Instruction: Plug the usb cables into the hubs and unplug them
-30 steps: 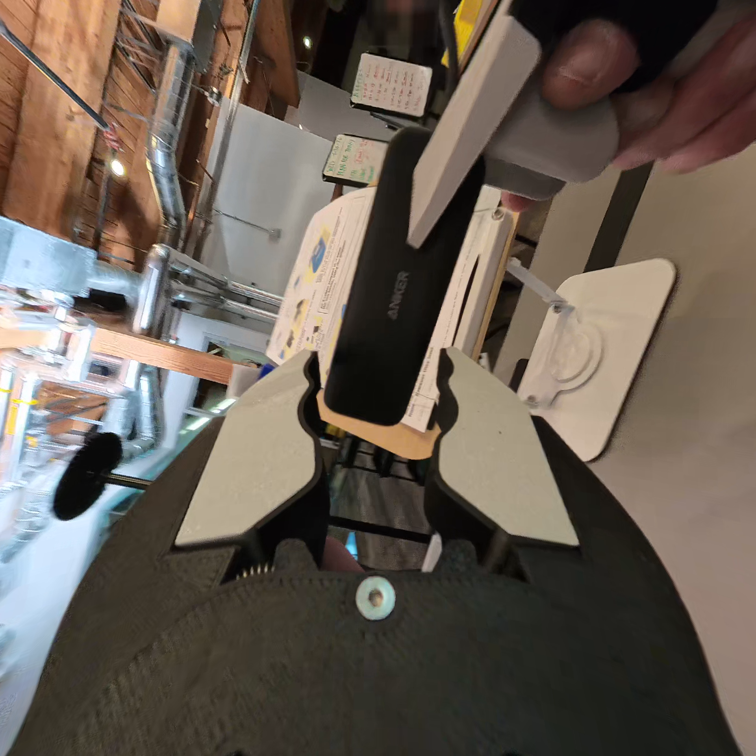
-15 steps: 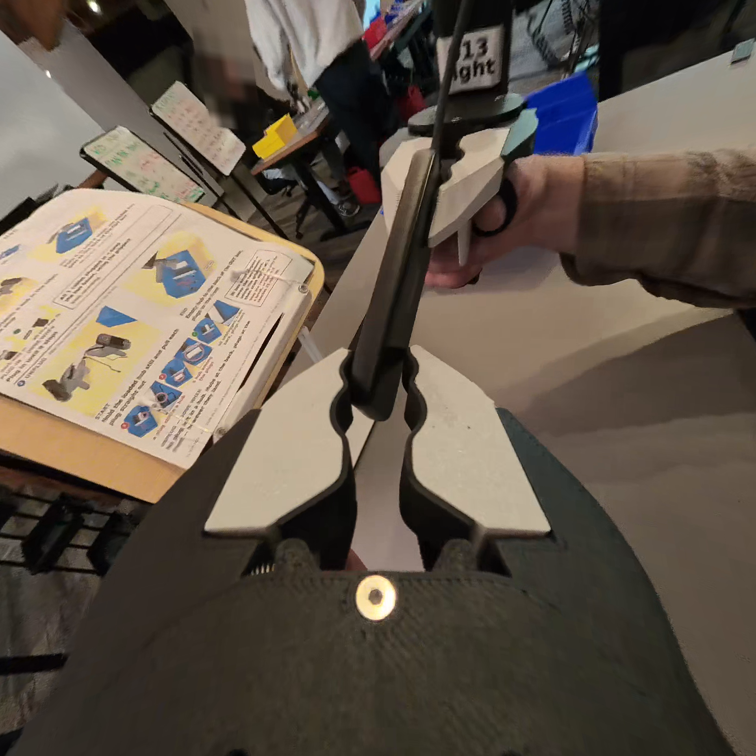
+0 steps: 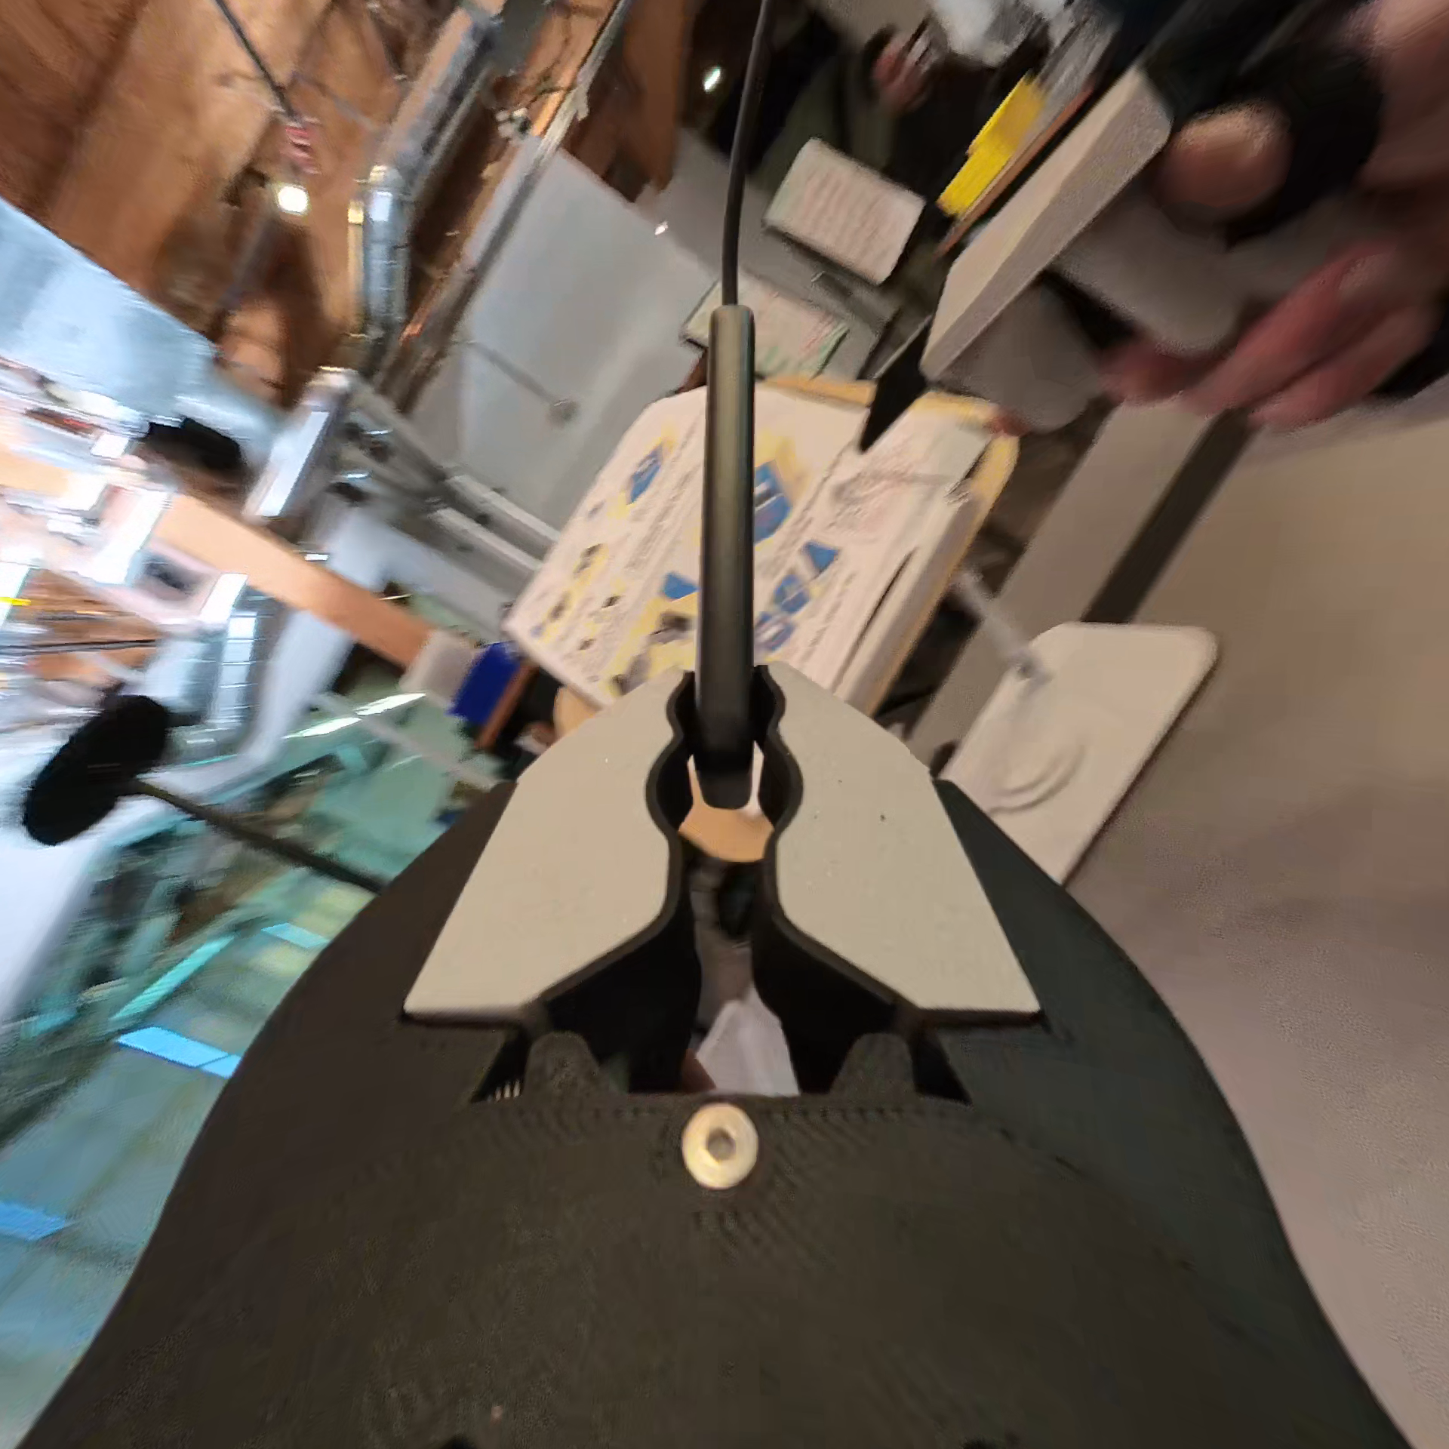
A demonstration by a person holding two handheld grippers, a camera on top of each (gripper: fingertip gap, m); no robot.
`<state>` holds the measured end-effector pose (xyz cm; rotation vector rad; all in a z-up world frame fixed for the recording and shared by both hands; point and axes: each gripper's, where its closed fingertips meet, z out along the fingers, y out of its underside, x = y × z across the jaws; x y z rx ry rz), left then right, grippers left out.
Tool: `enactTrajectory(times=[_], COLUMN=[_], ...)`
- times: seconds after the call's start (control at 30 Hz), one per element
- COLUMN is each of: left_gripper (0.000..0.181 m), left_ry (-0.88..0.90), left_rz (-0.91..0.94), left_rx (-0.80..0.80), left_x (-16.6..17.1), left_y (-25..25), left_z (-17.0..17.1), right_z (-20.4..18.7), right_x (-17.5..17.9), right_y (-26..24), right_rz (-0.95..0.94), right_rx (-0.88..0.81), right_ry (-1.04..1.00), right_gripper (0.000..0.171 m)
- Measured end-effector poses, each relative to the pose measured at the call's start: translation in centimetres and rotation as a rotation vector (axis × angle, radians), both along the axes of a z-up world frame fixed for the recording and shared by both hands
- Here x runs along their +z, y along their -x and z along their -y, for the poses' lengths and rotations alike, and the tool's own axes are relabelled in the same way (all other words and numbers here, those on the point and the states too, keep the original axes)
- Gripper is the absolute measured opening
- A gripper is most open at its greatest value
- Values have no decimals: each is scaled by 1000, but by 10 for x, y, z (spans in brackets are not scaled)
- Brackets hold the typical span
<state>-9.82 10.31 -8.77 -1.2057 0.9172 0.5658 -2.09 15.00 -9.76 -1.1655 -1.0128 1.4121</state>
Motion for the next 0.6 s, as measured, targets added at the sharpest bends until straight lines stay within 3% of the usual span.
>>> enactTrajectory(times=[0.07,0.13,0.4,0.53,0.6], left_gripper=[12,13,13,13,13], left_ry=[-111,-170,-248,-265,-261], left_rz=[-137,-206,-256,-369,-407], left_rx=[126,187,278,284,271], left_x=[3,2,1,-12,-21], left_y=[9,11,4,-1,-7], left_z=[-7,-13,-32,-46,-49], right_z=[1,-2,1,-18,-20], right_x=[-6,-9,-5,11,7], right_y=[3,7,54,50,52], right_rz=[24,28,-196,-364,-349], right_rx=[51,37,147,34,15], right_ry=[80,101,354,496,521], right_gripper=[78,72,90,69,47])
